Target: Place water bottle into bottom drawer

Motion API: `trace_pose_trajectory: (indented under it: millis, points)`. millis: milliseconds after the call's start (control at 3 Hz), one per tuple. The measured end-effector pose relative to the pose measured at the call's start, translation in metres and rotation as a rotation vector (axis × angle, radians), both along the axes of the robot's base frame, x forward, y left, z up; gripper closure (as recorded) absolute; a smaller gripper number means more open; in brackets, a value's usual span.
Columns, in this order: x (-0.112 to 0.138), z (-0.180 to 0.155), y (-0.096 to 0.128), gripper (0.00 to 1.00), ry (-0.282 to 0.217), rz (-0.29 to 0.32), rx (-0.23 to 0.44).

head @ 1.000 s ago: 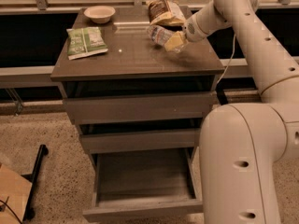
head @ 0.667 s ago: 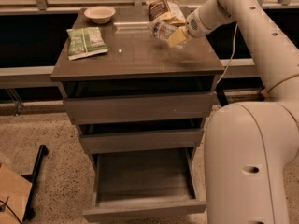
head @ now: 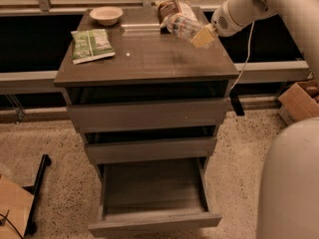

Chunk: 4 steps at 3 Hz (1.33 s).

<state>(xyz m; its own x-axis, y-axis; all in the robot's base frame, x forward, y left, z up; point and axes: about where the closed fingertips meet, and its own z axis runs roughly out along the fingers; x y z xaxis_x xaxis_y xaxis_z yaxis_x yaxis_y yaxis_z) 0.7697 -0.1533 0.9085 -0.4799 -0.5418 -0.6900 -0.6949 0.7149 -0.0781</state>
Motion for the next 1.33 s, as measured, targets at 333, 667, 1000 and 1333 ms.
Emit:
trace_pose_trajectory:
  millis: [333,667,1000,1333]
  points:
    - [-0.047,0.011,-0.002,1.00,-0.038,0.065,-0.070]
    - [-0.098,-0.008,0.013,1.00,0.001,0.122,-0.065]
    - [-0.151,-0.046,0.034,1.00,0.092,0.169,-0.033]
    - [-0.204,-0.092,0.045,1.00,0.215,0.186,0.002]
